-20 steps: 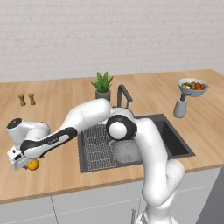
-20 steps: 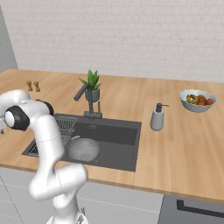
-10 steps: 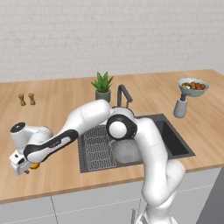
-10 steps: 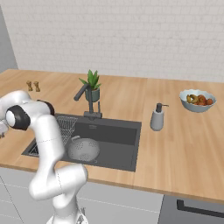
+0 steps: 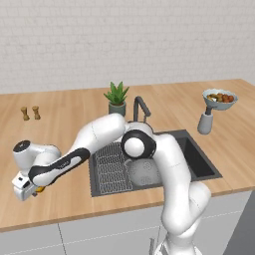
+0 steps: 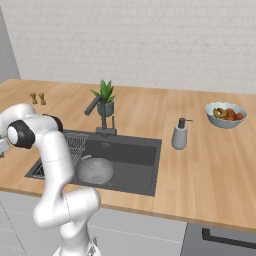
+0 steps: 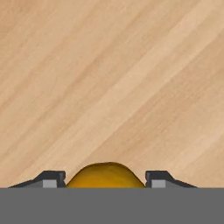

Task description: Put the colander in the sink, put the tangerine in the colander, and turn on the sink faucet and pour water over the colander.

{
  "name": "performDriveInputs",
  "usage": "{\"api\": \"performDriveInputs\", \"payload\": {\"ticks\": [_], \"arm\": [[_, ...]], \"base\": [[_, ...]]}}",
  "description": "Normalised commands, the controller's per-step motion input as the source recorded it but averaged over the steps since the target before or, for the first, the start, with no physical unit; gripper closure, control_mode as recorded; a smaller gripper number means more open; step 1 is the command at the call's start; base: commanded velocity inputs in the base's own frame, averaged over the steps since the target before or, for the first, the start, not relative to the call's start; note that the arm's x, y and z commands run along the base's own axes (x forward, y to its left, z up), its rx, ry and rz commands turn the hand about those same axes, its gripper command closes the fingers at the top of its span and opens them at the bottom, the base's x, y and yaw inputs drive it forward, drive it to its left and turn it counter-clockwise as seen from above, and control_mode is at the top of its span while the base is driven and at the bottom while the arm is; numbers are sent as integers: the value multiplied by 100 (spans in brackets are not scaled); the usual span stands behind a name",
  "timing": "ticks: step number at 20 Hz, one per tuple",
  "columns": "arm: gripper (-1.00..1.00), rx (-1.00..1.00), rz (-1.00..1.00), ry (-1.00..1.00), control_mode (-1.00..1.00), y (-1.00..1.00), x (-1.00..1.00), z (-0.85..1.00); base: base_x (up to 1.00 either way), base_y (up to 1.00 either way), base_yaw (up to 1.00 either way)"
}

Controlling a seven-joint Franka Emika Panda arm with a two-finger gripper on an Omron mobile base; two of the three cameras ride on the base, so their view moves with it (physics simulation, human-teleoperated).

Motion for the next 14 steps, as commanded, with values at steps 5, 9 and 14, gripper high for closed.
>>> {"api": "performDriveInputs", "payload": {"ticks": [5,9,14], "arm": [[100,1,7,0,-100,-11,0,-2],[100,6,-5,0,-100,-56,-5,55],[100,14,-34,2,-100,-100,0,73]], "base": [[0,0,0],[0,0,0],[0,0,0]]}}
